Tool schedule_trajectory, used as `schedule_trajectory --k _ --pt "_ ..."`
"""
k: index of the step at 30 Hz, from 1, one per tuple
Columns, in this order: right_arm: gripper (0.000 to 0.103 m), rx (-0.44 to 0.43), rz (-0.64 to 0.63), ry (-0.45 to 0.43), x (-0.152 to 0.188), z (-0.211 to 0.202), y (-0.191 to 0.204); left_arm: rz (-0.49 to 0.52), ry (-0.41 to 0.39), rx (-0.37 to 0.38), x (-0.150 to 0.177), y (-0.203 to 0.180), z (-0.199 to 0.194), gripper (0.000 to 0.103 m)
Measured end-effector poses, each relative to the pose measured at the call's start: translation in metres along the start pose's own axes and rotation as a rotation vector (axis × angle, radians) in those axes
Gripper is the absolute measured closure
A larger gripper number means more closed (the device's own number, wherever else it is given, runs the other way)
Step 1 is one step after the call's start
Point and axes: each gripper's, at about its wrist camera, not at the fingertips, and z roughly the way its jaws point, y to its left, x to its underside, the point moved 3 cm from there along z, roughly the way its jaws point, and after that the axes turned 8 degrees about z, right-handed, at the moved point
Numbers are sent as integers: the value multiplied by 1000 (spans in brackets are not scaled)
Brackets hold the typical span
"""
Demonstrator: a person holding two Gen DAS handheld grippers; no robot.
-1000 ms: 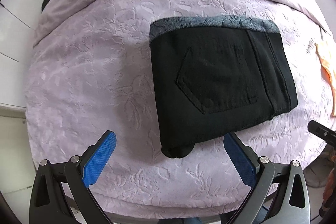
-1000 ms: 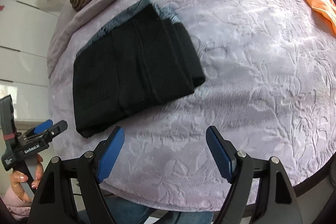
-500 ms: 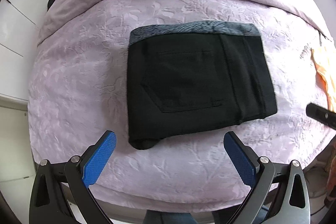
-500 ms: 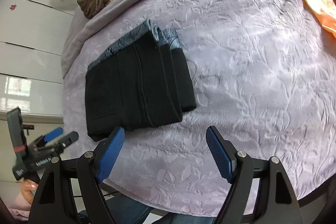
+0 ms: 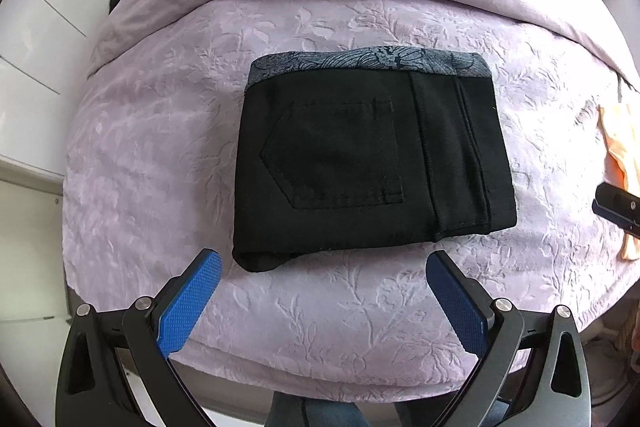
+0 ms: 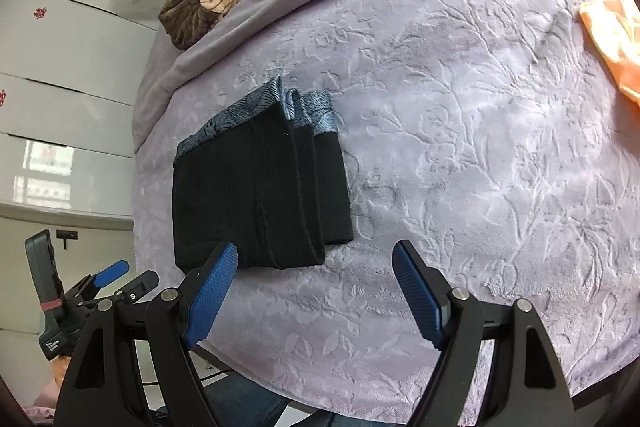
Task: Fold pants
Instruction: 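Move both open grippers back over the folded trousers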
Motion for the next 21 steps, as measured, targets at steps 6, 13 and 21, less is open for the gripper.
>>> schedule_trajectory --k 6,13,21 --pt "20 -1 9 31 7 5 -9 -7 -26 -41 -2 -1 -5 0" --pt "20 24 -8 94 15 19 -13 -59 -27 -36 -4 13 4 0" --pt "20 33 12 92 11 27 -4 -38 -23 -2 -14 25 26 0"
